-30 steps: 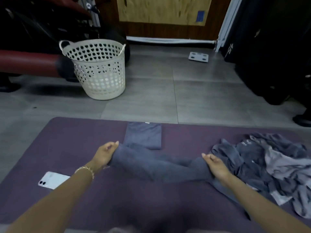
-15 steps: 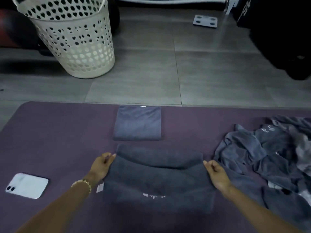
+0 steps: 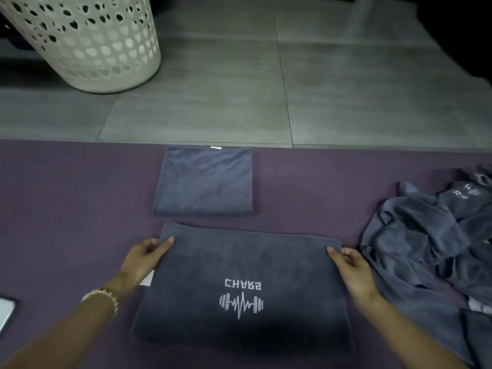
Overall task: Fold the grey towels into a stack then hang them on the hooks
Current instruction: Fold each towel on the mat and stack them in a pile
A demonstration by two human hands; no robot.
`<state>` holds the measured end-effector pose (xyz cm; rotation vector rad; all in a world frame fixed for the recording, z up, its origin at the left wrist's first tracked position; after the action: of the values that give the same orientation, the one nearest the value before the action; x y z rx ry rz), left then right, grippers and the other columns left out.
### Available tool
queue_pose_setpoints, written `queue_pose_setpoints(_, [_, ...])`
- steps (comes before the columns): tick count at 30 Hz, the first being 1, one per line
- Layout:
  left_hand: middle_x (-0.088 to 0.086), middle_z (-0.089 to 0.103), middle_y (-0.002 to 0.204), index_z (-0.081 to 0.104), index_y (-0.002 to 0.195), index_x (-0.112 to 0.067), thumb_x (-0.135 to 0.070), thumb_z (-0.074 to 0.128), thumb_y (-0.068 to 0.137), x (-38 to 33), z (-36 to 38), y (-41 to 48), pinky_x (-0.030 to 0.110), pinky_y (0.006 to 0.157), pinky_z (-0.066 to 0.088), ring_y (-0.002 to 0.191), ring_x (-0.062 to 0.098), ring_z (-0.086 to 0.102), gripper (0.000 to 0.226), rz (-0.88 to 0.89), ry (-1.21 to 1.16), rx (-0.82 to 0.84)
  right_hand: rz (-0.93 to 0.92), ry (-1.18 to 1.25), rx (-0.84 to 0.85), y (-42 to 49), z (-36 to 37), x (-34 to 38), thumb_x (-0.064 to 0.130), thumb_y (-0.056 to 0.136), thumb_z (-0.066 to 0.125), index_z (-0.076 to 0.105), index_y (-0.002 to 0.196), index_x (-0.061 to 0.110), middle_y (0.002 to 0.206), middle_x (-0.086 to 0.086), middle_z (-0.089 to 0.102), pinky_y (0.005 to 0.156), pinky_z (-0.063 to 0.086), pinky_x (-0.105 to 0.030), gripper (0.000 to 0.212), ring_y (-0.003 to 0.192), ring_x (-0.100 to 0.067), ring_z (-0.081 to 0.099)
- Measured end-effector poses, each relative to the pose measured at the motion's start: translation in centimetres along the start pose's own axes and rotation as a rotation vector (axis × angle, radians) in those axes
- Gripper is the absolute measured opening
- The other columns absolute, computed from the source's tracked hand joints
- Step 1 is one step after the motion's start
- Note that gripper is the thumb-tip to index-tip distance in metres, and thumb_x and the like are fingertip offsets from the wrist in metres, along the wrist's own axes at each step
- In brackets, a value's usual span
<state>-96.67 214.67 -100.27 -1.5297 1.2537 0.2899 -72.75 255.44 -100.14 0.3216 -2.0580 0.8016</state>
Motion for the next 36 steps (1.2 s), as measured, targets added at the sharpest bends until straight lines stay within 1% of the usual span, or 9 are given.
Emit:
queue_pose_setpoints(5, [-0.01,0.073,0.069,0.07,0.091,-0.017,-0.033,0.072,0.082,4.2,0.9,-2.9,0.023,0.062,0.05,0.073,0.01,0.067,0.019,-0.166,0.111,0.221,0.17,-0.054,0.201,-4.3,-0.1,-2.9,0.025,0.085,0.069,0.071,0.087,0.006,0.08,-0.002,0.071,0.057,0.049,-0.016,0.019,0.076,-0.013,0.065])
queue_pose_setpoints(10, [0.002,0.075,0.095,0.07,0.102,-0.018,-0.039,0.076,0.077,8.5,0.9,-5.5,0.042,0.093,0.052,0.092,0.023,0.07,0.034,-0.299,-0.013,0.282,0.338,-0.216,0.338,-7.7,-0.9,-7.0,0.04,0.081,0.07,0.071,0.091,0.017,0.089,0.003,0.072,0.066,0.052,-0.028,0.025,0.085,-0.014,0.066])
queue_pose_setpoints(14, [0.002,0.071,0.082,0.07,0.091,-0.008,-0.029,0.061,0.091,7.6,-0.2,-7.0,0.028,0.072,0.05,0.079,0.018,0.066,0.023,-0.09,0.13,0.059,0.099,-0.302,0.264,-9.5,-1.7,-6.3,0.032,0.091,0.059,0.068,0.106,0.013,0.095,0.006,0.067,0.076,0.047,-0.023,0.026,0.091,-0.011,0.062])
queue_pose_setpoints(18, [0.012,0.067,0.079,0.067,0.083,0.003,-0.031,0.059,0.092,6.8,-1.6,-7.7,0.033,0.071,0.047,0.075,0.022,0.06,0.036,0.017,0.175,-0.086,-0.05,-0.217,0.179,-10.2,-2.6,-5.2,0.021,0.093,0.057,0.065,0.102,0.009,0.093,0.001,0.068,0.076,0.045,-0.019,0.017,0.097,-0.018,0.063])
queue_pose_setpoints(21, [0.01,0.065,0.072,0.064,0.072,-0.002,-0.028,0.061,0.091,7.3,-1.4,-8.4,0.033,0.067,0.046,0.071,0.02,0.059,0.032,0.03,0.266,-0.064,-0.028,-0.262,0.187,-10.4,-2.3,-6.7,0.022,0.093,0.057,0.067,0.106,0.005,0.099,-0.007,0.069,0.08,0.046,-0.025,0.024,0.099,-0.024,0.064])
queue_pose_setpoints(26, [0.005,0.063,0.069,0.061,0.07,-0.004,-0.042,0.066,0.085,6.2,-1.3,-7.5,0.028,0.06,0.045,0.064,0.018,0.057,0.041,-0.051,0.128,-0.111,0.069,-0.114,0.087,-9.1,-2.3,-5.9,0.031,0.089,0.063,0.066,0.075,0.007,0.079,-0.008,0.07,0.068,0.047,-0.029,0.028,0.081,-0.021,0.065])
queue_pose_setpoints(30, [-0.001,0.068,0.082,0.069,0.087,-0.011,-0.039,0.064,0.088,2.9,-0.2,-4.3,0.028,0.068,0.05,0.076,0.012,0.062,0.028,-0.098,-0.161,-0.059,0.195,0.184,0.114,-5.7,-0.6,-4.6,0.03,0.086,0.067,0.066,0.094,-0.007,0.094,-0.015,0.072,0.079,0.053,-0.033,0.037,0.085,-0.024,0.066])
queue_pose_setpoints(33, [0.002,0.067,0.087,0.067,0.089,-0.01,-0.036,0.063,0.089,1.3,0.1,-1.7,0.028,0.075,0.05,0.083,0.017,0.062,0.026,-0.054,-0.095,-0.082,0.234,0.287,0.133,-3.3,1.0,-3.3,0.025,0.086,0.067,0.065,0.102,-0.002,0.095,-0.014,0.072,0.074,0.054,-0.032,0.031,0.087,-0.026,0.068])
queue_pose_setpoints(36, [0.0,0.059,0.074,0.063,0.085,-0.007,-0.025,0.055,0.095,-0.3,0.0,-0.7,0.011,0.056,0.046,0.072,0.013,0.053,0.022,0.079,-0.101,-0.167,0.179,0.269,0.118,-2.0,1.4,-2.0,0.022,0.089,0.064,0.067,0.098,0.004,0.09,-0.009,0.071,0.061,0.055,-0.025,0.02,0.082,-0.022,0.068])
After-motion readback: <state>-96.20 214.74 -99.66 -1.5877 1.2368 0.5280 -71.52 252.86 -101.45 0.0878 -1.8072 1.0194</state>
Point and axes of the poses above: each hand's wrist, its own y-axis towards the middle knuckle, its own z-axis out of the palm, x = y × z, the point moved 9 cm from there along y, towards the middle knuckle
